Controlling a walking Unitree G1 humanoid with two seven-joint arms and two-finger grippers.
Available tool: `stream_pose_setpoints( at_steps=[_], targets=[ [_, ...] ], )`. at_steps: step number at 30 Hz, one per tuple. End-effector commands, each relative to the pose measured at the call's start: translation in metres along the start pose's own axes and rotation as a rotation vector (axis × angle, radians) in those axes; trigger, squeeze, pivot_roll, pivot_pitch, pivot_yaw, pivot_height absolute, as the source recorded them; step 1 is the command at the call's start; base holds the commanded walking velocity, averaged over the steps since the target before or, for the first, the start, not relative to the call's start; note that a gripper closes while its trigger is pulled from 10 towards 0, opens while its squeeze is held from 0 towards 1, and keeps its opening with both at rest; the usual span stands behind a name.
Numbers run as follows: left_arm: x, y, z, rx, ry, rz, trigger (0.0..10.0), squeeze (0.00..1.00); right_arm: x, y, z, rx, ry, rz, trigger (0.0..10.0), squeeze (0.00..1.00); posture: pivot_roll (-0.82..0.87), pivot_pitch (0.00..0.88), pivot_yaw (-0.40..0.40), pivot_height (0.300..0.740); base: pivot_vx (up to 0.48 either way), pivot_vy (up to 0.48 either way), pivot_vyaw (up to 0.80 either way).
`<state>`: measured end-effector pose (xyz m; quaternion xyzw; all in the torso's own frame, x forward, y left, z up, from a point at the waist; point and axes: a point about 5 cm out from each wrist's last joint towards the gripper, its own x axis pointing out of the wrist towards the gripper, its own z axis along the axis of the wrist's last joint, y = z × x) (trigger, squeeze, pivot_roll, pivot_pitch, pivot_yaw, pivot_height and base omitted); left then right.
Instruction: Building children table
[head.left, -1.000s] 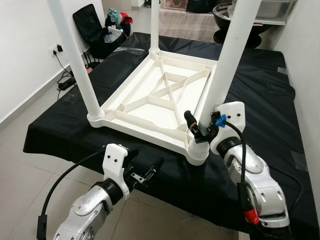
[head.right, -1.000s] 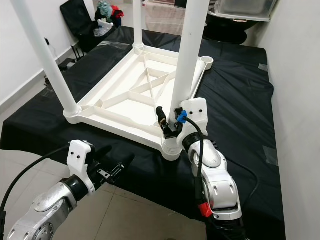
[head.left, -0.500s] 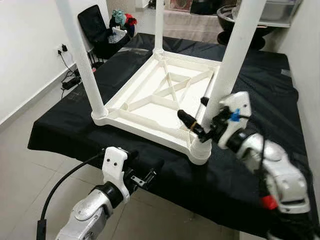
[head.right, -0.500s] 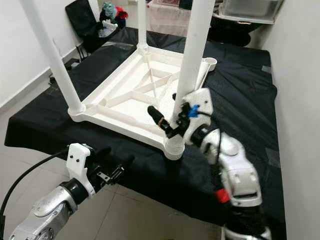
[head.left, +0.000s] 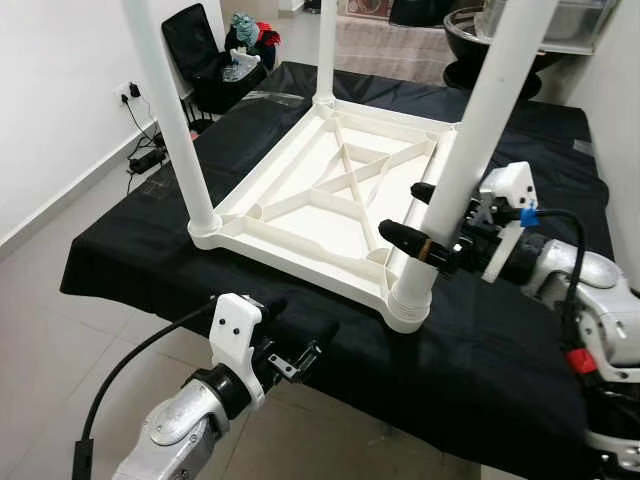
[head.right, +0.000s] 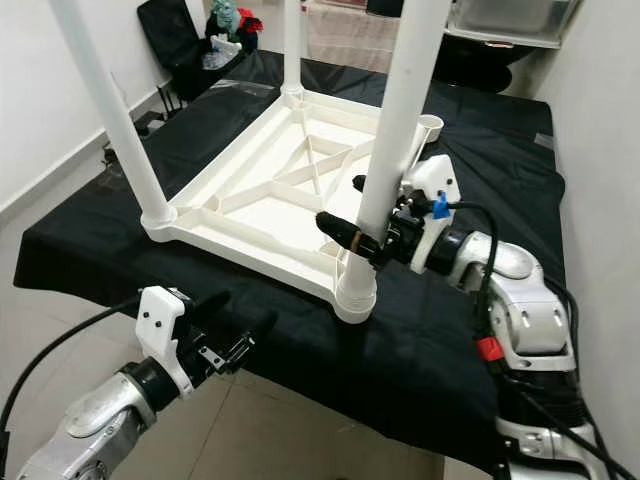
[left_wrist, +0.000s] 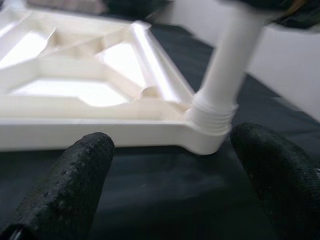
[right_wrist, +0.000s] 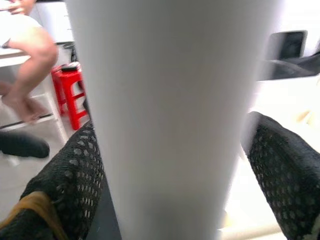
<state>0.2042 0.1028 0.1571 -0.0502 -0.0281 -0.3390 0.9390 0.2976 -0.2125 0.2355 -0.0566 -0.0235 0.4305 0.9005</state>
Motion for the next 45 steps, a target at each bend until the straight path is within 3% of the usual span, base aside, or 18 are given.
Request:
stream_pose_setpoints(
  at_steps=[1,4,12,13,15,16,26,32,35,38,40,41,42,44,45],
  targets=[
    [-0.003,-0.006,0.003,0.014,-0.018,-0.037,10.0,0.0,-0.011,-0.003,-0.002,0.01,-0.003,0.026,10.0,0.0,-0.06,0.132,-0.043,0.74,0.0,0.0,0.0],
    [-0.003,-0.008,0.006,0.024,-0.031,-0.048,10.0,0.0,-0.018,-0.001,-0.003,0.013,0.014,0.062,10.0,0.0,-0.06,0.141,-0.04,0.74,0.0,0.0,0.0],
    [-0.004,-0.006,0.01,0.043,-0.052,-0.044,10.0,0.0,-0.016,0.002,-0.007,0.007,0.012,0.111,10.0,0.0,-0.06,0.144,-0.038,0.74,0.0,0.0,0.0],
    [-0.005,-0.005,0.011,0.046,-0.057,-0.037,10.0,0.0,-0.016,0.001,-0.006,0.004,0.009,0.108,5.2,0.0,-0.06,0.148,-0.039,0.74,0.0,0.0,0.0],
    [-0.005,-0.004,0.012,0.048,-0.061,-0.033,10.0,0.0,-0.016,0.0,-0.006,0.002,0.006,0.106,5.2,0.0,-0.06,0.148,-0.039,0.74,0.0,0.0,0.0],
    [-0.005,-0.004,0.012,0.051,-0.066,-0.026,10.0,0.0,-0.016,0.0,-0.005,0.005,-0.004,0.11,0.0,0.0,-0.06,0.15,-0.04,0.74,0.0,0.0,0.0],
    [-0.006,0.001,0.015,0.063,-0.085,0.004,10.0,0.0,-0.014,0.006,-0.008,0.018,-0.024,0.13,0.0,0.0,-0.05,0.15,-0.039,0.74,0.0,0.0,0.0],
    [-0.005,0.004,0.015,0.054,-0.102,0.013,10.0,0.0,-0.023,0.003,-0.008,0.006,-0.013,0.096,0.0,0.0,-0.08,0.141,-0.037,0.74,0.0,0.0,0.0],
    [-0.004,0.005,0.013,0.045,-0.104,0.003,10.0,0.0,-0.027,0.0,-0.006,-0.015,-0.002,0.008,0.0,0.0,-0.08,0.139,-0.04,0.74,0.0,0.0,0.0],
    [-0.005,0.003,0.008,0.043,-0.095,-0.006,10.0,0.0,-0.028,0.011,-0.011,0.004,0.017,-0.101,0.0,0.0,-0.07,0.115,-0.078,0.74,0.0,0.0,0.0],
    [-0.006,0.001,0.004,0.047,-0.084,-0.022,10.0,0.0,-0.029,0.034,-0.033,0.112,0.1,-0.432,0.0,0.0,-0.05,0.098,-0.125,0.74,0.0,0.0,0.0],
    [-0.006,0.001,0.004,0.047,-0.084,-0.022,10.0,0.0,-0.029,0.034,-0.033,0.112,0.1,-0.432,0.0,0.0,-0.05,0.098,-0.125,0.74,0.0,0.0,0.0],
    [-0.004,0.002,0.001,0.042,-0.082,-0.021,10.0,0.0,-0.024,0.061,-0.06,0.198,0.197,-0.654,0.0,0.0,-0.09,0.066,-0.123,0.74,0.0,0.0,0.0],
    [-0.004,0.002,0.001,0.042,-0.082,-0.021,10.0,0.0,-0.024,0.061,-0.06,0.198,0.197,-0.654,0.0,0.0,-0.09,0.066,-0.123,0.74,0.0,0.0,0.0],
    [0.0,0.002,-0.003,0.037,-0.081,-0.019,10.0,0.0,-0.016,0.079,-0.072,0.181,0.265,-0.741,0.0,0.0,-0.07,0.047,-0.122,0.74,0.0,0.0,0.0]
  ],
)
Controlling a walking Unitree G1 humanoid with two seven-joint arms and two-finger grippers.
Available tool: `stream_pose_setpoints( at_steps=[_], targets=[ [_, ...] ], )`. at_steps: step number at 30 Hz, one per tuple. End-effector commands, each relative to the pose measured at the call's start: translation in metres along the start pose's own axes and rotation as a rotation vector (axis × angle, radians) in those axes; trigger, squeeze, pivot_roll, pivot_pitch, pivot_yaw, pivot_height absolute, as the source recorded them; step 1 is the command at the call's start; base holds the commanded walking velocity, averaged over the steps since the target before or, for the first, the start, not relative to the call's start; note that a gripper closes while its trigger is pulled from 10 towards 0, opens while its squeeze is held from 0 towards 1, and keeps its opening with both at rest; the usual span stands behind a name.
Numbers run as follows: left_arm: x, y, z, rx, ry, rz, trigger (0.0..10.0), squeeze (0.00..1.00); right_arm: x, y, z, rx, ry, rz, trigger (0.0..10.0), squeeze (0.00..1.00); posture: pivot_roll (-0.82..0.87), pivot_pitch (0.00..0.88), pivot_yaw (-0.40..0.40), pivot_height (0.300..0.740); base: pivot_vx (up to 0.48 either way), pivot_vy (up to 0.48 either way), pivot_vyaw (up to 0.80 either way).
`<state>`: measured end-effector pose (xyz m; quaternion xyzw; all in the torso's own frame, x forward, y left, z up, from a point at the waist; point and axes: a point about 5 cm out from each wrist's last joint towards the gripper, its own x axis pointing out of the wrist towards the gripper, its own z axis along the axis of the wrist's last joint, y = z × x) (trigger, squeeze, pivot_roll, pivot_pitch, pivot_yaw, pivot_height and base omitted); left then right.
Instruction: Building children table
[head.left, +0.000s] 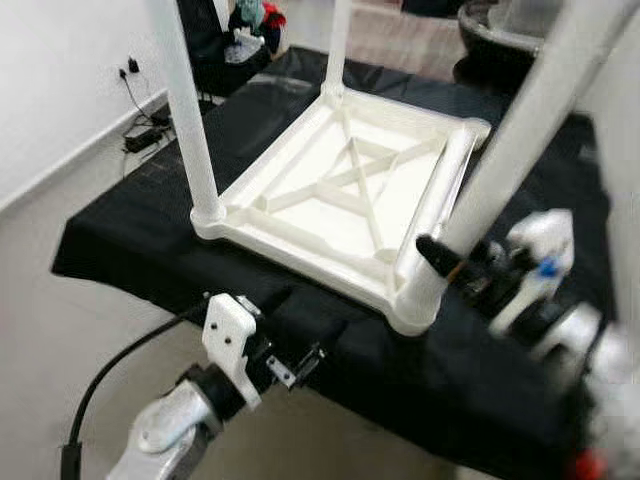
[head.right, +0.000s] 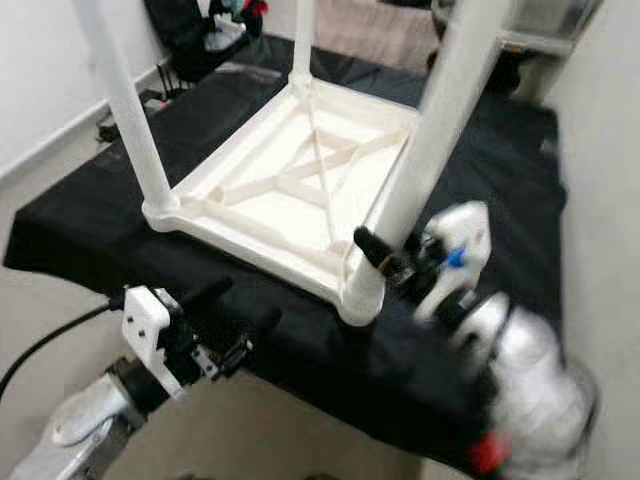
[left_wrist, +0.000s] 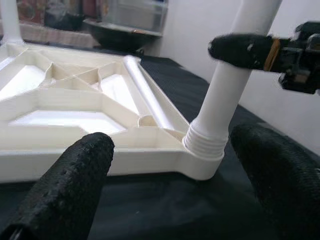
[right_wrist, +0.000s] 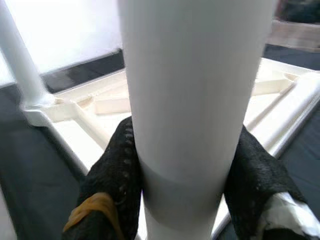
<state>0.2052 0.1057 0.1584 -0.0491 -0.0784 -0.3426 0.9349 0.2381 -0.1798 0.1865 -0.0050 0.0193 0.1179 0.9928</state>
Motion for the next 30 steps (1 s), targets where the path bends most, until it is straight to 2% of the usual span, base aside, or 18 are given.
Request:
stream_pose_setpoints(
  at_steps=[1,3,6,7,9,10,12,13,14,16,17,19,21,23,27,28,29,30],
  targets=[
    [0.005,0.001,-0.008,-0.002,0.014,-0.006,10.0,0.0,0.005,0.012,-0.036,-0.016,0.183,-0.13,0.0,0.0,-0.05,0.024,-0.132,0.74,0.0,0.0,0.0],
    [0.005,0.001,-0.008,-0.002,0.014,-0.006,10.0,0.0,0.005,0.012,-0.036,-0.016,0.183,-0.13,0.0,0.0,-0.05,0.024,-0.132,0.74,0.0,0.0,0.0],
    [0.012,0.005,-0.014,-0.008,0.01,-0.004,10.0,0.0,0.028,0.02,-0.032,-0.028,0.139,-0.096,0.0,0.0,-0.04,0.0,-0.143,0.74,0.0,0.0,0.0],
    [0.016,0.01,-0.017,-0.011,0.005,0.002,10.0,0.0,0.04,0.021,-0.03,-0.012,0.124,-0.075,4.2,0.0,-0.05,0.0,-0.132,0.74,0.0,0.0,0.0],
    [0.016,0.01,-0.017,-0.011,0.005,0.002,10.0,0.0,0.04,0.021,-0.03,-0.012,0.124,-0.075,4.2,0.0,-0.05,0.0,-0.132,0.74,0.0,0.0,0.0],
    [0.017,0.012,-0.018,-0.01,0.004,0.004,10.0,0.0,0.043,0.023,-0.03,-0.007,0.126,-0.05,10.0,0.0,-0.06,0.0,-0.128,0.74,0.0,0.0,0.0],
    [0.017,0.013,-0.018,-0.009,0.003,0.004,10.0,0.0,0.045,0.024,-0.028,0.013,0.123,-0.017,10.0,0.0,-0.07,0.0,-0.115,0.74,0.0,0.0,0.0],
    [0.018,0.013,-0.018,-0.008,0.003,0.001,10.0,0.0,0.046,0.025,-0.023,0.031,0.097,0.038,10.0,1.0,-0.08,0.0,-0.102,0.74,0.0,0.0,0.0],
    [0.018,0.013,-0.018,-0.008,0.003,0.001,10.0,0.0,0.046,0.025,-0.023,0.031,0.097,0.038,10.0,1.0,-0.08,0.0,-0.102,0.74,0.0,0.0,0.0],
    [0.017,0.014,-0.018,-0.011,0.011,-0.008,10.0,0.0,0.048,0.028,-0.019,0.103,0.049,0.23,10.0,1.0,-0.08,0.0,-0.091,0.74,0.0,0.0,0.0],
    [0.017,0.014,-0.018,-0.011,0.011,-0.008,10.0,0.0,0.048,0.028,-0.019,0.103,0.049,0.23,10.0,1.0,-0.08,0.0,-0.091,0.74,0.0,0.0,0.0],
    [0.013,0.013,-0.017,-0.013,0.018,-0.017,10.0,0.0,0.046,0.022,-0.009,0.13,-0.017,0.344,10.0,1.0,-0.07,0.007,-0.067,0.74,0.0,0.0,0.0],
    [0.013,0.013,-0.017,-0.013,0.018,-0.017,10.0,0.0,0.046,0.022,-0.009,0.13,-0.017,0.344,10.0,1.0,-0.07,0.007,-0.067,0.74,0.0,0.0,0.0],
    [0.009,0.011,-0.016,-0.012,0.02,-0.027,10.0,0.0,0.049,0.007,0.003,0.064,-0.074,0.412,10.0,1.0,-0.06,0.035,-0.047,0.74,0.0,0.0,0.0],
    [0.006,0.01,-0.015,-0.012,0.021,-0.035,10.0,0.0,0.051,-0.007,0.011,0.025,-0.099,0.483,10.0,0.98,-0.05,0.049,-0.042,0.74,0.0,0.0,0.0],
    [0.004,0.009,-0.014,-0.012,0.022,-0.038,10.0,0.0,0.052,-0.014,0.014,0.007,-0.102,0.519,10.0,0.42,-0.04,0.062,-0.04,0.74,0.0,0.0,0.0],
    [0.003,0.009,-0.013,-0.012,0.023,-0.039,10.0,0.0,0.054,-0.019,0.016,-0.006,-0.102,0.545,10.0,0.42,-0.04,0.062,-0.04,0.74,0.0,0.0,0.0],
    [0.002,0.008,-0.013,-0.012,0.024,-0.04,10.0,0.0,0.056,-0.026,0.02,-0.024,-0.098,0.57,10.0,0.0,-0.03,0.07,-0.038,0.74,0.0,0.0,0.0]
  ],
)
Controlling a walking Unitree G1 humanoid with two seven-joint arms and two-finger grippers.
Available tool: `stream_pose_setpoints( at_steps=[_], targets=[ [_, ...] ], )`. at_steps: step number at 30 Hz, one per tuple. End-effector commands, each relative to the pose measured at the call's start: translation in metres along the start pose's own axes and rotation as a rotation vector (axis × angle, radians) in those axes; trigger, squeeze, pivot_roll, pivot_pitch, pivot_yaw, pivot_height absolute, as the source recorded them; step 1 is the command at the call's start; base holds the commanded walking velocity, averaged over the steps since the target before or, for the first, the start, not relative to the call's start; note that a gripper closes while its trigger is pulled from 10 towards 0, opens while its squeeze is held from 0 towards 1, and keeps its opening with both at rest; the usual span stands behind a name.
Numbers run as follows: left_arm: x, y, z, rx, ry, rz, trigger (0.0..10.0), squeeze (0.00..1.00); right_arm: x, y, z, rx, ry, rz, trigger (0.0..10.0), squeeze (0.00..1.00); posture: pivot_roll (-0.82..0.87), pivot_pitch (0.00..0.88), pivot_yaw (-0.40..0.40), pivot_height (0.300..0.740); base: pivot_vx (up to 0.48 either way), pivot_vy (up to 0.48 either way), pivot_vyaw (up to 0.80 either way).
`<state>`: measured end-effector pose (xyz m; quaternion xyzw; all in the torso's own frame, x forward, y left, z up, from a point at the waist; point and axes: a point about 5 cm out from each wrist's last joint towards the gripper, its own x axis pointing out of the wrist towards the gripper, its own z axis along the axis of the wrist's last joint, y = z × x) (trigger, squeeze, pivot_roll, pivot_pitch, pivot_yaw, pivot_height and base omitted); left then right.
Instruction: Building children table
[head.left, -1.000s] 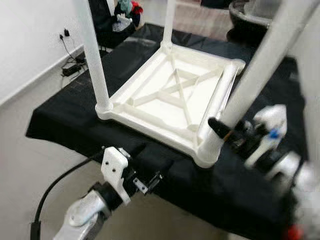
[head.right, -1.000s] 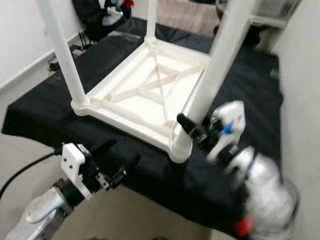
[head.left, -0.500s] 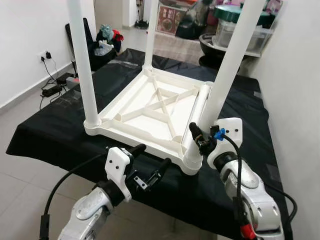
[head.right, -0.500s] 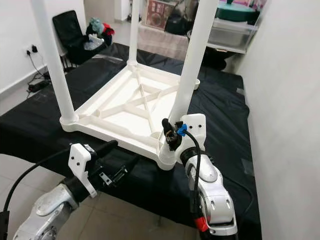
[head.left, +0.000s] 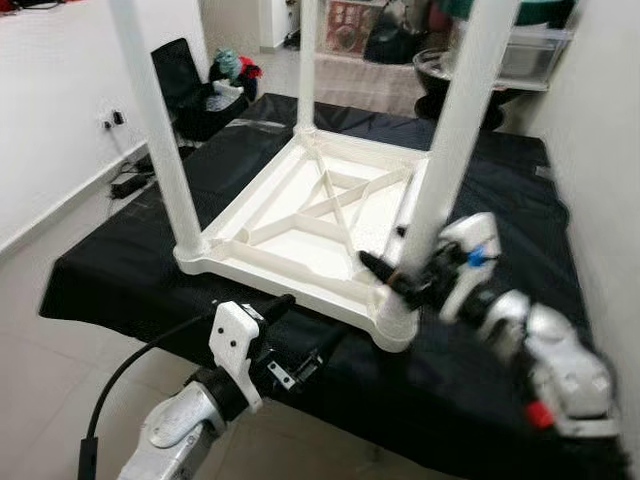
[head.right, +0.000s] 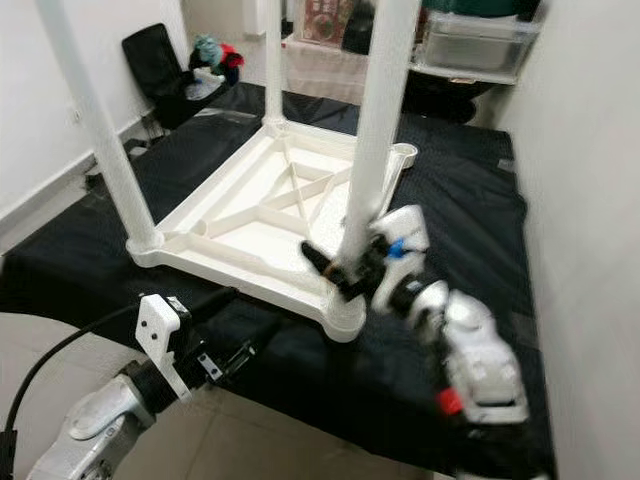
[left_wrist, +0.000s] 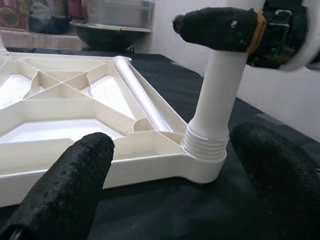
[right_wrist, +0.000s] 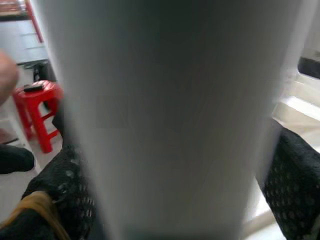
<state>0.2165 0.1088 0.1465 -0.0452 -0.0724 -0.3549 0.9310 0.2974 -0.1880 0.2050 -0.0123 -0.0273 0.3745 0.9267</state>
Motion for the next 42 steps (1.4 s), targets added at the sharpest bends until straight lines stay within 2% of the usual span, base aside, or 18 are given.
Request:
stream_pose_setpoints(
  at_steps=[1,8,9,11,12,15,16,17,18,27,30,33,34,37,39,40,41,42],
  targets=[
    [-0.003,-0.003,0.001,-0.013,0.01,-0.015,10.0,0.0,-0.003,-0.008,0.003,0.002,-0.008,0.062,10.0,0.0,-0.03,0.076,-0.038,0.74,0.0,0.0,0.0],
    [-0.005,-0.005,0.003,-0.013,0.011,-0.015,10.0,0.0,-0.006,-0.02,0.018,-0.034,-0.008,0.16,10.0,0.0,-0.02,0.089,-0.039,0.74,0.0,0.0,0.0],
    [-0.005,-0.006,0.003,-0.013,0.012,-0.014,10.0,0.0,-0.007,-0.022,0.024,-0.027,-0.015,0.216,10.0,0.0,-0.01,0.097,-0.041,0.74,0.0,0.0,0.0],
    [-0.005,-0.006,0.003,-0.013,0.012,-0.014,10.0,0.0,-0.007,-0.022,0.024,-0.027,-0.015,0.216,10.0,0.0,-0.01,0.097,-0.041,0.74,0.0,0.0,0.0],
    [-0.006,-0.006,0.004,-0.013,0.013,-0.014,10.0,0.0,-0.007,-0.023,0.028,-0.022,-0.021,0.267,10.0,0.0,-0.01,0.098,-0.04,0.74,0.0,0.0,0.0],
    [-0.006,-0.007,0.004,-0.013,0.014,-0.014,10.0,0.0,-0.007,-0.025,0.032,-0.02,-0.032,0.295,10.0,0.0,-0.01,0.103,-0.039,0.74,0.0,0.0,0.0],
    [-0.007,-0.007,0.005,-0.013,0.015,-0.013,10.0,0.0,-0.008,-0.028,0.035,-0.018,-0.04,0.322,5.6,0.0,-0.01,0.106,-0.038,0.74,0.0,0.0,0.0],
    [-0.007,-0.007,0.005,-0.013,0.015,-0.013,10.0,0.0,-0.008,-0.028,0.035,-0.018,-0.04,0.322,5.6,0.0,-0.01,0.106,-0.038,0.74,0.0,0.0,0.0],
    [-0.007,-0.008,0.005,-0.014,0.017,-0.013,10.0,0.0,-0.009,-0.03,0.035,-0.017,-0.045,0.334,0.0,0.0,-0.01,0.106,-0.036,0.74,0.0,0.0,0.0],
    [-0.007,-0.007,0.005,-0.015,0.021,-0.012,10.0,0.0,-0.014,-0.032,0.035,-0.011,-0.039,0.362,0.0,0.0,-0.01,0.106,-0.036,0.74,0.0,0.0,0.0],
    [-0.006,-0.006,0.005,-0.016,0.025,-0.011,10.0,0.0,-0.02,-0.034,0.033,-0.012,-0.024,0.358,0.0,0.0,-0.03,0.097,-0.039,0.74,0.0,0.0,0.0],
    [-0.004,-0.004,0.003,-0.017,0.028,-0.009,10.0,0.0,-0.028,-0.037,0.03,-0.02,-0.005,0.314,0.0,0.0,-0.04,0.09,-0.045,0.74,0.0,0.0,0.0],
    [-0.001,-0.003,0.002,-0.017,0.028,-0.008,10.0,0.0,-0.031,-0.036,0.026,-0.027,0.002,0.249,0.0,0.0,-0.06,0.073,-0.055,0.74,0.0,0.0,0.0],
    [0.001,-0.003,0.001,-0.017,0.028,-0.008,10.0,0.0,-0.033,-0.035,0.024,-0.031,0.005,0.205,0.0,0.0,-0.06,0.07,-0.057,0.74,0.0,0.0,0.0],
    [0.005,-0.001,-0.002,-0.017,0.028,-0.007,10.0,0.0,-0.027,-0.019,0.012,-0.028,0.021,0.086,0.0,0.0,-0.07,0.052,-0.072,0.74,0.0,0.0,0.0],
    [0.005,-0.001,-0.002,-0.017,0.028,-0.007,10.0,0.0,-0.027,-0.019,0.012,-0.028,0.021,0.086,0.0,0.0,-0.07,0.052,-0.072,0.74,0.0,0.0,0.0],
    [0.007,0.0,-0.004,-0.017,0.027,-0.006,10.0,0.0,-0.016,-0.006,0.002,0.006,0.002,-0.075,0.0,0.0,-0.07,0.028,-0.094,0.74,0.0,0.0,0.0],
    [0.01,0.001,-0.007,-0.015,0.027,-0.006,10.0,0.0,-0.009,0.005,-0.017,0.008,0.055,-0.387,0.0,0.0,-0.07,0.006,-0.1,0.74,0.0,0.0,0.0]
  ],
)
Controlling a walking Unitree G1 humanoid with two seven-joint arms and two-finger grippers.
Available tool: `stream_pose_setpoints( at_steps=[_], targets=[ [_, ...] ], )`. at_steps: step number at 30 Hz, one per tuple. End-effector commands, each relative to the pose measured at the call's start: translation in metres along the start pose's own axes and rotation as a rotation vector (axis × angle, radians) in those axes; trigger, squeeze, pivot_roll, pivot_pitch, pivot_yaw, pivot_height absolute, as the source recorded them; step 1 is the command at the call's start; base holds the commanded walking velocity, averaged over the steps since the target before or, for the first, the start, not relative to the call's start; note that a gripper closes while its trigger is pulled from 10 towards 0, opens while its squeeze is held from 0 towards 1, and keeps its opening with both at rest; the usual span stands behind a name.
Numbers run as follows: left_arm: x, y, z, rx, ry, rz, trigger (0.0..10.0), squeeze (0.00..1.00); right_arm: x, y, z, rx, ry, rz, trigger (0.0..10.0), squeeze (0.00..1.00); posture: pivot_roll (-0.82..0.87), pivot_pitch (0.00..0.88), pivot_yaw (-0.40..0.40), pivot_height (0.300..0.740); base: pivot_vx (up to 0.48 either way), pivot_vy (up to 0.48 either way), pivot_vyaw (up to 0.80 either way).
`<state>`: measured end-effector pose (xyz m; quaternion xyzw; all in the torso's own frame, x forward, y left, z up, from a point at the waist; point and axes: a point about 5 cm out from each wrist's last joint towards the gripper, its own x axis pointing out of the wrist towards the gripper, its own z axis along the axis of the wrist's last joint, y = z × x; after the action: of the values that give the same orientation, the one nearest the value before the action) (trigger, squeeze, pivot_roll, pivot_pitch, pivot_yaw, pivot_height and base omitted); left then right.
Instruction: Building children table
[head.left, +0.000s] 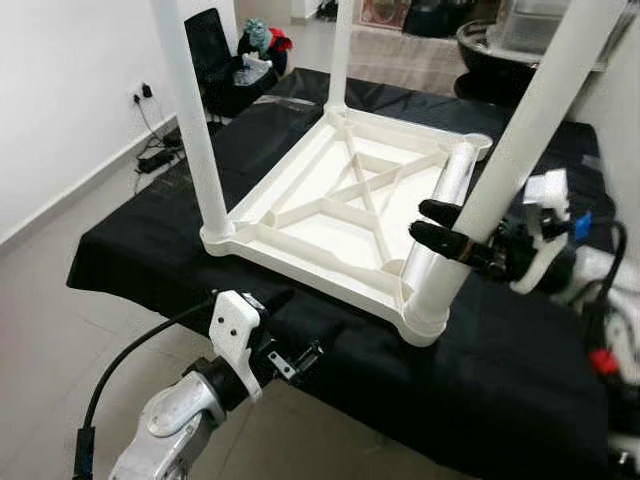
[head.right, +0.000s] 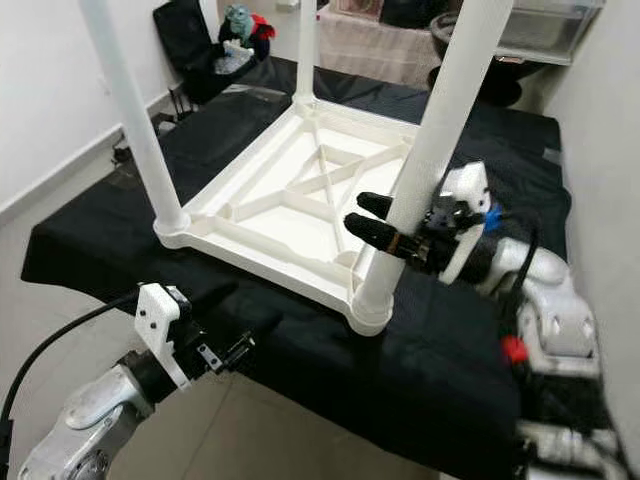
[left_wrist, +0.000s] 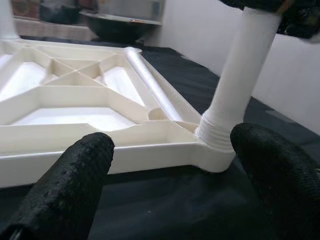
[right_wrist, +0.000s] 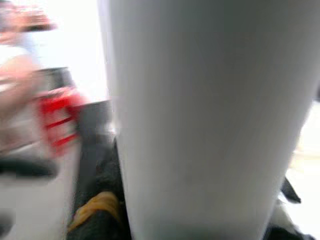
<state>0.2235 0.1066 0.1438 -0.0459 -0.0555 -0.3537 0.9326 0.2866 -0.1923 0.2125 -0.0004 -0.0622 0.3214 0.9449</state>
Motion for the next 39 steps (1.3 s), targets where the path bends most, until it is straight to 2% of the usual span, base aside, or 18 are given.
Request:
stream_pose_setpoints(
  at_steps=[1,2,3,4,5,8,9,12,13,19,20,21,25,27,29,35,36,39],
  targets=[
    [0.004,-0.002,-0.003,-0.002,-0.004,-0.012,10.0,0.0,-0.001,0.001,-0.026,-0.003,0.127,-0.274,0.0,0.0,-0.07,0.006,-0.1,0.74,0.0,0.0,0.0],
    [0.006,-0.002,-0.005,0.0,-0.003,-0.012,10.0,0.0,-0.002,0.009,-0.035,-0.02,0.161,-0.5,0.0,0.0,-0.07,0.006,-0.1,0.74,0.0,0.0,0.0],
    [0.006,-0.002,-0.005,0.0,-0.003,-0.012,10.0,0.0,-0.002,0.009,-0.035,-0.02,0.161,-0.5,0.0,0.0,-0.07,0.006,-0.1,0.74,0.0,0.0,0.0],
    [0.013,0.0,-0.008,0.007,-0.004,-0.012,10.0,0.0,0.019,0.061,-0.054,-0.038,0.23,-0.414,0.0,0.0,-0.07,0.0,-0.118,0.74,0.0,0.0,0.0],
    [0.013,0.0,-0.008,0.007,-0.004,-0.012,10.0,0.0,0.019,0.061,-0.054,-0.038,0.23,-0.414,0.0,0.0,-0.07,0.0,-0.118,0.74,0.0,0.0,0.0],
    [0.019,0.002,-0.011,0.013,-0.006,-0.011,10.0,0.0,0.039,0.072,-0.055,-0.034,0.215,-0.309,0.0,0.0,-0.05,0.0,-0.141,0.74,0.0,0.0,0.0],
    [0.022,0.005,-0.012,0.02,-0.012,0.004,10.0,0.0,0.049,0.06,-0.048,-0.049,0.191,-0.346,0.0,0.0,-0.04,0.0,-0.144,0.74,0.0,0.0,0.0],
    [0.023,0.007,-0.011,0.023,-0.017,0.017,10.0,0.0,0.054,0.058,-0.046,-0.044,0.181,-0.328,0.0,0.0,-0.05,0.0,-0.135,0.74,0.0,0.0,0.0],
    [0.023,0.008,-0.011,0.025,-0.019,0.022,10.0,0.0,0.056,0.061,-0.046,-0.058,0.191,-0.288,10.0,0.0,-0.05,0.0,-0.129,0.74,0.0,0.0,0.0],
    [0.022,0.008,-0.009,0.025,-0.022,0.013,10.0,0.0,0.058,0.064,-0.039,-0.018,0.135,-0.184,10.0,0.0,-0.08,0.0,-0.097,0.74,0.0,0.0,0.0],
    [0.021,0.007,-0.009,0.023,-0.02,0.003,10.0,0.0,0.057,0.062,-0.034,0.018,0.092,-0.13,10.0,1.0,-0.08,0.0,-0.092,0.74,0.0,0.0,0.0],
    [0.021,0.007,-0.009,0.022,-0.021,-0.004,10.0,0.0,0.055,0.063,-0.029,0.065,0.059,-0.069,10.0,1.0,-0.08,0.0,-0.09,0.74,0.0,0.0,0.0],
    [0.018,0.005,-0.007,0.023,-0.022,-0.011,10.0,0.0,0.047,0.055,-0.021,0.065,0.018,0.047,10.0,1.0,-0.07,0.011,-0.075,0.74,0.0,0.0,0.0],
    [0.013,0.003,-0.004,0.026,-0.025,-0.011,10.0,0.0,0.037,0.044,-0.014,0.015,0.016,0.197,10.0,1.0,-0.06,0.041,-0.062,0.74,0.0,0.0,0.0],
    [0.013,0.003,-0.004,0.026,-0.025,-0.011,10.0,0.0,0.037,0.044,-0.014,0.015,0.016,0.197,10.0,1.0,-0.06,0.041,-0.062,0.74,0.0,0.0,0.0],
    [0.007,-0.001,-0.001,0.025,-0.02,-0.014,10.0,0.0,0.023,0.019,-0.01,-0.004,0.068,0.309,10.0,1.0,-0.05,0.08,-0.048,0.74,0.0,0.0,0.0],
    [0.002,-0.003,0.001,0.022,-0.014,-0.017,10.0,0.0,0.015,0.004,-0.01,-0.019,0.135,0.368,10.0,0.13,-0.04,0.1,-0.04,0.74,0.0,0.0,0.0],
    [0.0,-0.004,0.002,0.021,-0.012,-0.019,10.0,0.0,0.012,0.0,-0.01,-0.028,0.159,0.391,10.0,0.13,-0.03,0.102,-0.04,0.74,0.0,0.0,0.0]
  ],
)
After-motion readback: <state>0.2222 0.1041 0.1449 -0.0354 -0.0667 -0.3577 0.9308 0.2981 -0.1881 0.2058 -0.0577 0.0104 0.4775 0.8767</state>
